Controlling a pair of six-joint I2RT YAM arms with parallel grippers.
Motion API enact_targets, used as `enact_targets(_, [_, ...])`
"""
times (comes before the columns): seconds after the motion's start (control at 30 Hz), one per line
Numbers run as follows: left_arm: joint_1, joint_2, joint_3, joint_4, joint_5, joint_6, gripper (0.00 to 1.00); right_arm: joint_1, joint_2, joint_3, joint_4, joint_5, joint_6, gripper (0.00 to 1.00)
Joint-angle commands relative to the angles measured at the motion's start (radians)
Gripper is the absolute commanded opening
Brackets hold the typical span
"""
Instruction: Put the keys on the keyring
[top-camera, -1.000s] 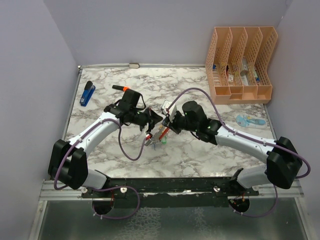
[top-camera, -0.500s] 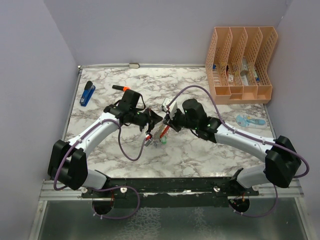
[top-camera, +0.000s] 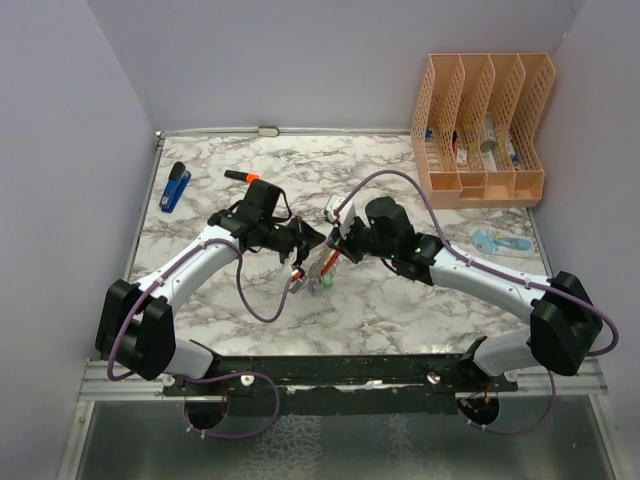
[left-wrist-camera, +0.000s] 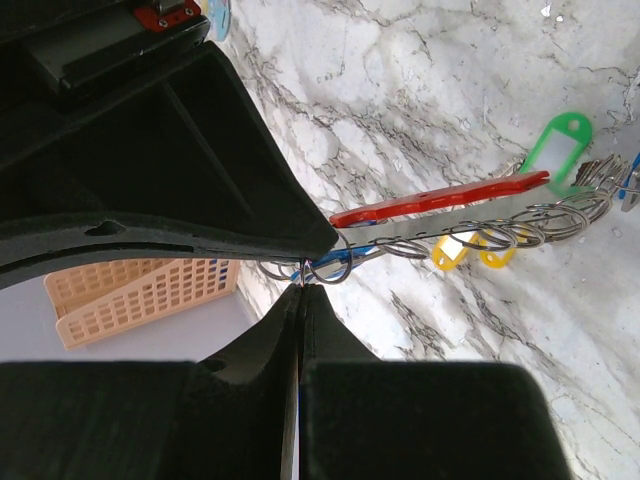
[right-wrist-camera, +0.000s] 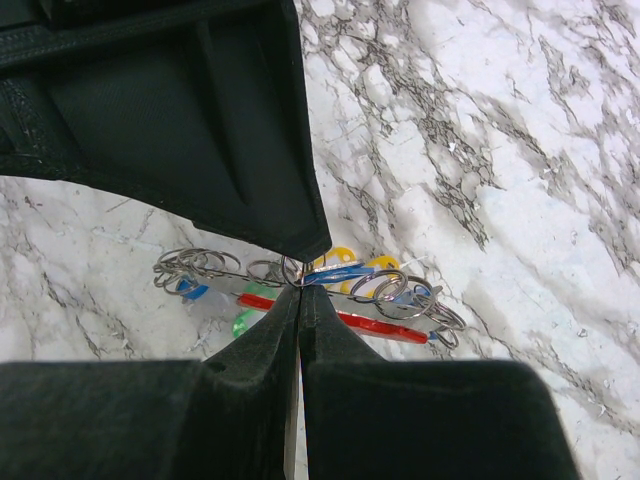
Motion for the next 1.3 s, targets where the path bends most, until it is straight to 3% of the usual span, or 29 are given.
enact_targets(0.0, [-0.008,-0.008,-0.006,-0.013,0.001,0.049,0.0,-0.005,-0.013,0.043,0.046,-0.009,-0.01,0.01])
enact_targets(0.67, [-0.009,0.032,0.068,-0.113,0.042,0.105,0.0,-0.006,-0.044,0.044,0.036,-0.066,-0.128,0.01])
enact_targets(1.27, [-0.012,0.038,0.063,-0.13,0.044,0.128,0.0,-0.005,-0.057,0.056,0.035,-0.1,-0.14,0.01])
